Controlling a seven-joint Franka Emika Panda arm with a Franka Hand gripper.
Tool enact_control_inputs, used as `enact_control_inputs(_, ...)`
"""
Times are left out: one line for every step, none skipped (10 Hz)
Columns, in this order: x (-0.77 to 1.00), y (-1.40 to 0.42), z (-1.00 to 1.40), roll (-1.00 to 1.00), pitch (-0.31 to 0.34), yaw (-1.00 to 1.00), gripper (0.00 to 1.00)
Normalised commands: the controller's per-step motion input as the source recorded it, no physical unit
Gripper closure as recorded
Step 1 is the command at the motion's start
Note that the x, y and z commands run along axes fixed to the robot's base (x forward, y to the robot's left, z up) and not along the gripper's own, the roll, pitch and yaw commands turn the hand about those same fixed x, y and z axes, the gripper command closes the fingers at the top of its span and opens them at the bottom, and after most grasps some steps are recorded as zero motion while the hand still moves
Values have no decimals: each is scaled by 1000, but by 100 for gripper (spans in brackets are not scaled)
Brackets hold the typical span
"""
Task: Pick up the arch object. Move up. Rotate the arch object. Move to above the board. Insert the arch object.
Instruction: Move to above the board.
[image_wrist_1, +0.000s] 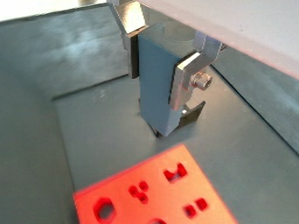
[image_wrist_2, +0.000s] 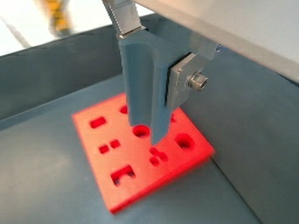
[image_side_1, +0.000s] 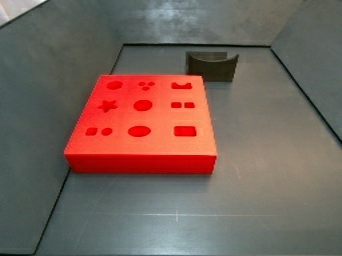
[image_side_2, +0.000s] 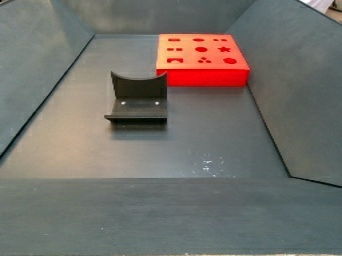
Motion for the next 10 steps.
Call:
enact_control_inputs(146, -1000, 117, 51, 81, 1000, 100)
enact_control_inputs(174, -1000, 116, 50, 93, 1000, 100)
enact_control_inputs(196, -1000, 117, 51, 102, 1000, 100)
enact_control_inputs(223, -995, 118, 54, 113, 1000, 100)
enact_control_inputs(183, -606, 78, 62, 130, 1000, 100)
enact_control_inputs(150, -338, 48, 68, 145, 1000, 100)
enact_control_inputs(116, -198, 38, 67, 157, 1000, 100)
enact_control_inputs(92, -134, 28, 73, 164, 1000, 100)
enact_control_inputs(79, -97, 23, 82, 175, 1000, 100)
enact_control_inputs(84, -64, 19, 96, 201, 1000, 100)
